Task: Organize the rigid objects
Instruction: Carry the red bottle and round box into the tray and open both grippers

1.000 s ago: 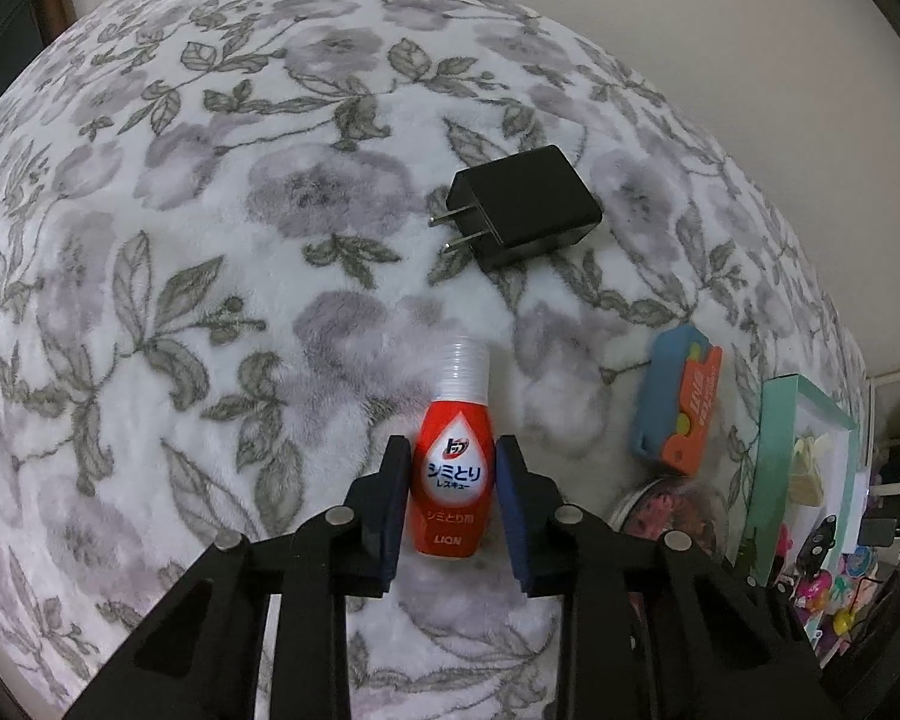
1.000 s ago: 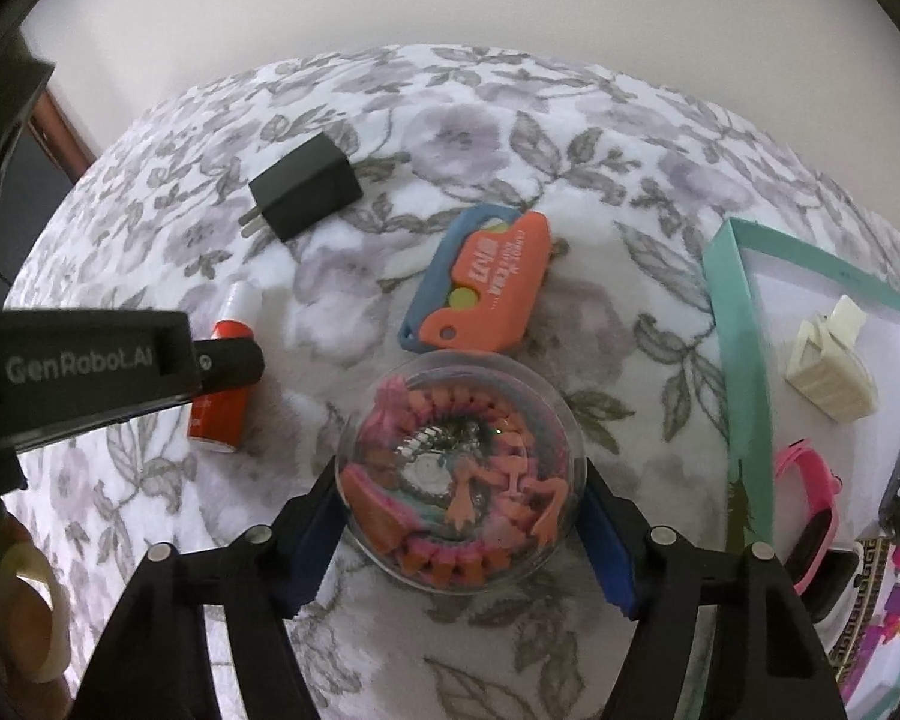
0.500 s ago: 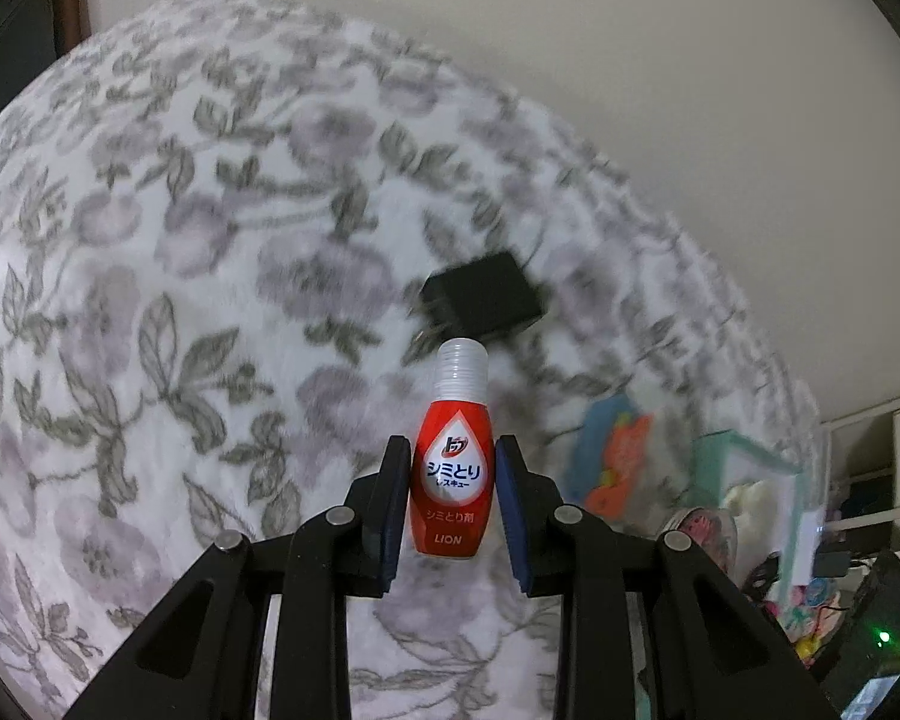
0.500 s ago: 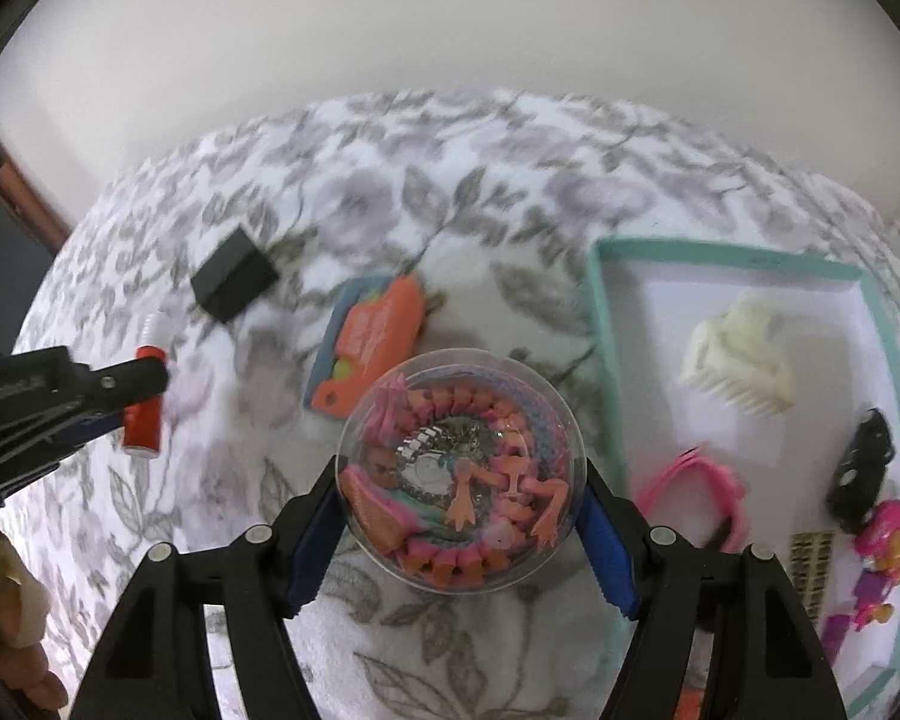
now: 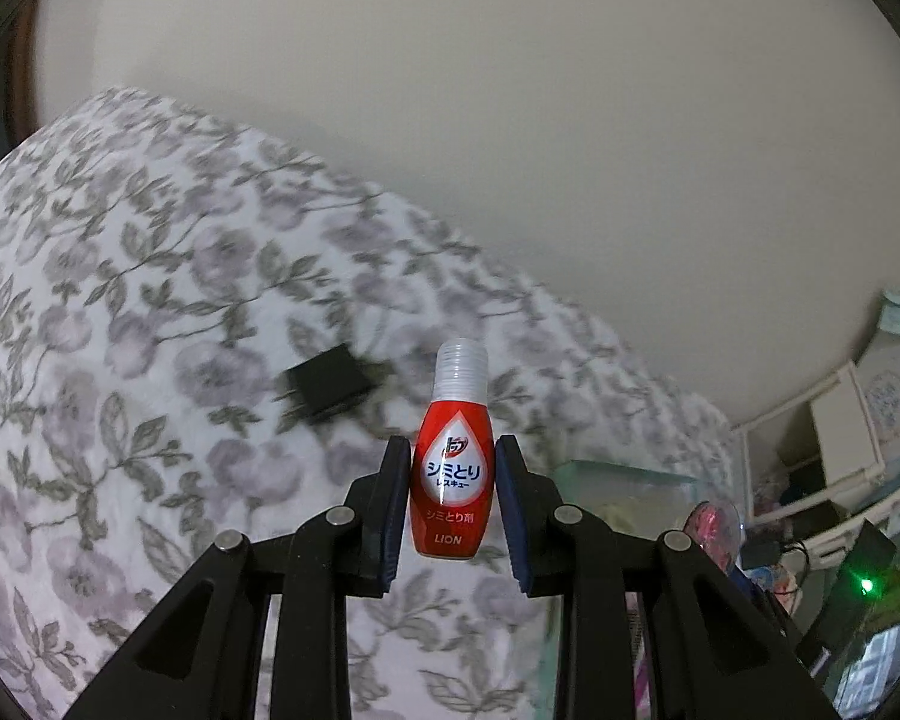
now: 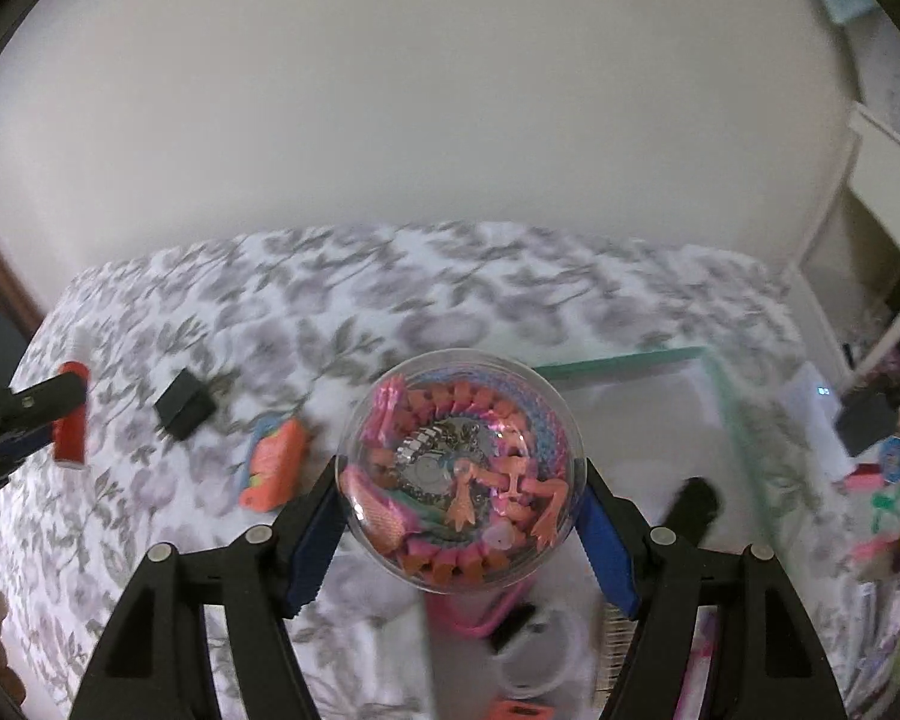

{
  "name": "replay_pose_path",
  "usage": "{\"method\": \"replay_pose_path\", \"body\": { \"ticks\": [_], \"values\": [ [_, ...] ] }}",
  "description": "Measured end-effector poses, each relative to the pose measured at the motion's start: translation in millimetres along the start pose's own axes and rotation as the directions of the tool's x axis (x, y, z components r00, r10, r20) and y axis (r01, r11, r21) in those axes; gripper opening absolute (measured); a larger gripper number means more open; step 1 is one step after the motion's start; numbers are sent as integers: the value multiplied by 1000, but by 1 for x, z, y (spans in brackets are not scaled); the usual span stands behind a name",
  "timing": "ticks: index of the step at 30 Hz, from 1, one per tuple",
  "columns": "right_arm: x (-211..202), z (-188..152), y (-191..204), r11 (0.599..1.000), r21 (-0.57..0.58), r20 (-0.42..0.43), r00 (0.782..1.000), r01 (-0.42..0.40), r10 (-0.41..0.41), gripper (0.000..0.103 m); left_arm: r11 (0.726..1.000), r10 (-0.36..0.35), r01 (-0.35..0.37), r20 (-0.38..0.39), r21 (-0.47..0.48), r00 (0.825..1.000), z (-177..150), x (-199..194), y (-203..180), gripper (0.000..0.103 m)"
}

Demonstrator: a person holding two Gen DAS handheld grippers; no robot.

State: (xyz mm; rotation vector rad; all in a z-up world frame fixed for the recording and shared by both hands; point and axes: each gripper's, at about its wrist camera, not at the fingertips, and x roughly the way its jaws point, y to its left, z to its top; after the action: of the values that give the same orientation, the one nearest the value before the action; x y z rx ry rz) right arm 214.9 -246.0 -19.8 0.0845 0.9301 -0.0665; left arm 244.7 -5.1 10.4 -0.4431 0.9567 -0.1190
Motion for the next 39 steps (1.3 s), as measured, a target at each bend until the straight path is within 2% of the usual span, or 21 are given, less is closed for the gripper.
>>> {"method": "replay_pose_path", "body": {
  "ticks": [5, 9, 13, 19, 28, 35, 39],
  "values": [
    [-7, 4, -32, 998, 37, 12, 998, 57, -58, 74, 996, -26, 26, -6, 82, 1000, -11, 3, -36, 30],
    [-12, 3, -53, 993, 52, 17, 994, 106, -107, 74, 987, -32, 40, -54, 156, 998, -28, 19, -67, 30],
    [-10, -1, -73, 990, 92, -1, 994, 106, -106, 74, 974, -30, 52, -105, 220, 994, -50, 38, -98, 30],
    [0, -8, -99, 982, 119, -41, 989, 148, -144, 74, 958, -22, 64, -150, 278, 988, -77, 59, -128, 30],
    [9, -14, -119, 977, 159, -61, 989, 146, -138, 74, 937, 6, 69, -213, 343, 977, -109, 92, -153, 30],
    [27, -21, -118, 977, 160, -102, 987, 142, -126, 74, 917, 49, 48, -229, 397, 972, -126, 105, -158, 30],
    [32, -24, -116, 978, 149, -115, 985, 147, -130, 74, 915, 53, 46, -233, 402, 971, -128, 107, -158, 30]
  ]
}}
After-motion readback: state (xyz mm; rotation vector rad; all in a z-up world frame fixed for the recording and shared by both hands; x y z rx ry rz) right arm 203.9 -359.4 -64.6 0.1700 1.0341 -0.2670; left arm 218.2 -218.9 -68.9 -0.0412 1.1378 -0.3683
